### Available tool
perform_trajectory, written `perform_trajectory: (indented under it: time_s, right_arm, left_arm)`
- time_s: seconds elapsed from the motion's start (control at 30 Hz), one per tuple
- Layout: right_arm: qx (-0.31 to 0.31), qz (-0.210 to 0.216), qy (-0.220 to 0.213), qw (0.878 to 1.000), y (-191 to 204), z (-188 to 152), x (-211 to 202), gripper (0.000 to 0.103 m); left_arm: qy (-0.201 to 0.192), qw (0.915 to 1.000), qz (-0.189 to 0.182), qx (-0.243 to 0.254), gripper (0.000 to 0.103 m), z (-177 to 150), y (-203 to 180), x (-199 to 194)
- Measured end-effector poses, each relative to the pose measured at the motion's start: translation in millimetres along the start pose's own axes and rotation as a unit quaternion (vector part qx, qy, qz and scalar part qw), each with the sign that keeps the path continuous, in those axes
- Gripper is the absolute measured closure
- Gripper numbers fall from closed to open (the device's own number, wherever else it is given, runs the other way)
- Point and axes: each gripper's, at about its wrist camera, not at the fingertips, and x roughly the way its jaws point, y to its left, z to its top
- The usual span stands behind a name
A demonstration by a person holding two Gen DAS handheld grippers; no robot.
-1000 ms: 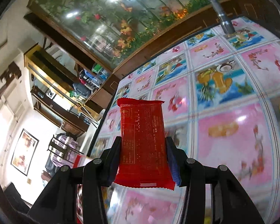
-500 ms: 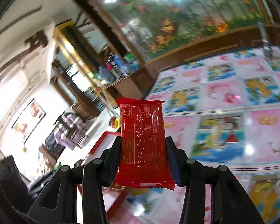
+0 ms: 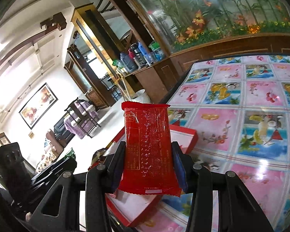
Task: Organize snacks
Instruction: 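Carry the red packet and green candy into the white box and open both tools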
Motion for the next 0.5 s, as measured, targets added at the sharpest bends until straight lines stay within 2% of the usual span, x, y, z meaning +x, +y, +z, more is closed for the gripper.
perform_trajectory:
  time_s: [0.3, 0.5]
  right_arm:
    - [-0.014, 0.018, 0.018, 1.000, 21.7, -11.3, 18.1, 0.057]
    - [-0.005, 0.020, 0.034, 0.999, 25.5, -11.7, 34.4, 0.057]
  left_arm:
    - [-0.002, 0.9993, 0.031, -0.019, 0.068, -2.8, 30.1, 0.7]
    - [0.004, 0.9976, 0.070, -0.001, 0.068, 0.8, 45.2, 14.6]
